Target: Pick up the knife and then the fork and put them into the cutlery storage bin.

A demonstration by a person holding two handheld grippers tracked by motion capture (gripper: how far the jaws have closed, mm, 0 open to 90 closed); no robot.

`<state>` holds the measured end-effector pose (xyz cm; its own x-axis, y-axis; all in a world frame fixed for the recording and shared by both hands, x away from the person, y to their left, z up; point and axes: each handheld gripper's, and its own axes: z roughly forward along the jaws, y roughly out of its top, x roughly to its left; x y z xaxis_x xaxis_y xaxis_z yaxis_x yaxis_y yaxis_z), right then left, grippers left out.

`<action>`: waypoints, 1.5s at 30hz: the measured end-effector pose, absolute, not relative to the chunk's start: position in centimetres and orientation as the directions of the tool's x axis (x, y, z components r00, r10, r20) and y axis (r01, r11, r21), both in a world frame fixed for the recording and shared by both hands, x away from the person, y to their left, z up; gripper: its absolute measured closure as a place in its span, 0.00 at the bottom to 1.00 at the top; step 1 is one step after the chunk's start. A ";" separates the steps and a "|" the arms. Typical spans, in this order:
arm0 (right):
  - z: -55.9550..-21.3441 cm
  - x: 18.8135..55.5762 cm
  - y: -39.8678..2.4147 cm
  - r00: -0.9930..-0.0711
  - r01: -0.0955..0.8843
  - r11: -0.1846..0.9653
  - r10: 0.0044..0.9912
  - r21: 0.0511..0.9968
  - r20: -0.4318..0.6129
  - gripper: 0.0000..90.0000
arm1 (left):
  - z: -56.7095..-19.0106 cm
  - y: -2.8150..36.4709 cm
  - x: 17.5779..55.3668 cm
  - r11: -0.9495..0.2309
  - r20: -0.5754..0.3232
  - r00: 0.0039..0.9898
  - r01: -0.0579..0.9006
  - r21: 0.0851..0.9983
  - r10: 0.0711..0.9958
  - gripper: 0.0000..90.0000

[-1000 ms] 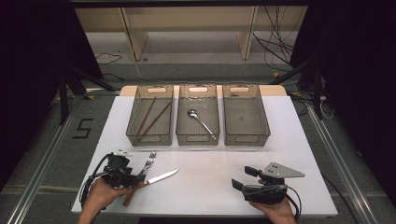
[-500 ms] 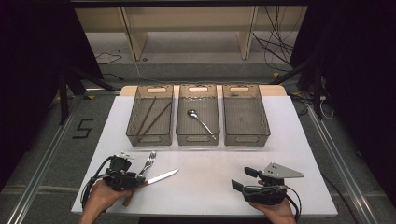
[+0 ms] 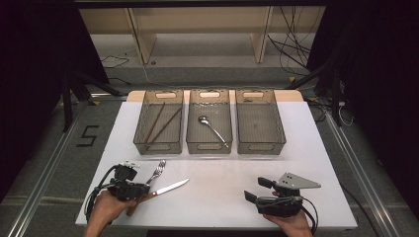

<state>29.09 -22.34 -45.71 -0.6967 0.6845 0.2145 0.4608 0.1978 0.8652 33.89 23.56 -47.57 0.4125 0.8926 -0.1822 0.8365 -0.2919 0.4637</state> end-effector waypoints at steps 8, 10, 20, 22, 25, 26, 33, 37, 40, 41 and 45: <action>-45.7 29.1 -22.3 -0.698 0.460 0.199 0.684 0.865 0.213 0.32 | -47.6 23.7 33.9 -0.296 -0.175 0.419 0.828 0.476 0.891 0.85; -45.7 29.1 -22.4 -0.698 0.459 0.198 0.684 0.866 0.213 0.32 | -47.6 23.7 33.9 -0.299 -0.168 0.423 0.821 0.486 0.890 0.85; -45.4 29.0 -22.3 -0.702 0.446 0.192 0.681 0.874 0.208 0.32 | -45.7 23.5 33.8 -0.309 -0.164 0.461 0.779 0.546 0.872 0.85; -45.3 29.0 -22.2 -0.706 0.440 0.192 0.678 0.877 0.206 0.32 | -45.1 23.3 33.8 -0.321 -0.174 0.485 0.766 0.557 0.857 0.85; -45.1 28.9 -22.0 -0.715 0.429 0.197 0.671 0.882 0.198 0.32 | -44.5 22.4 33.7 -0.342 -0.192 0.523 0.750 0.566 0.830 0.85; -45.1 28.9 -21.9 -0.719 0.421 0.202 0.668 0.884 0.190 0.32 | -44.4 22.0 33.8 -0.352 -0.198 0.539 0.744 0.568 0.819 0.85; -44.1 28.4 -20.3 -0.778 0.347 0.267 0.617 0.899 0.118 0.31 | -43.1 18.0 34.4 -0.440 -0.193 0.642 0.684 0.582 0.742 0.85; -43.9 28.2 -19.7 -0.795 0.319 0.288 0.600 0.903 0.089 0.31 | -42.7 15.3 35.0 -0.481 -0.198 0.693 0.650 0.589 0.693 0.85; -43.4 28.2 -18.9 -0.821 0.257 0.335 0.570 0.906 0.022 0.29 | -42.0 13.4 35.4 -0.507 -0.213 0.733 0.621 0.598 0.646 0.85; -43.2 28.2 -18.6 -0.825 0.241 0.346 0.565 0.907 0.004 0.29 | -42.0 13.4 35.4 -0.507 -0.213 0.733 0.621 0.598 0.646 0.85; -42.7 28.3 -17.9 -0.833 0.202 0.377 0.551 0.904 -0.044 0.29 | -41.7 11.8 35.6 -0.530 -0.214 0.760 0.597 0.603 0.613 0.85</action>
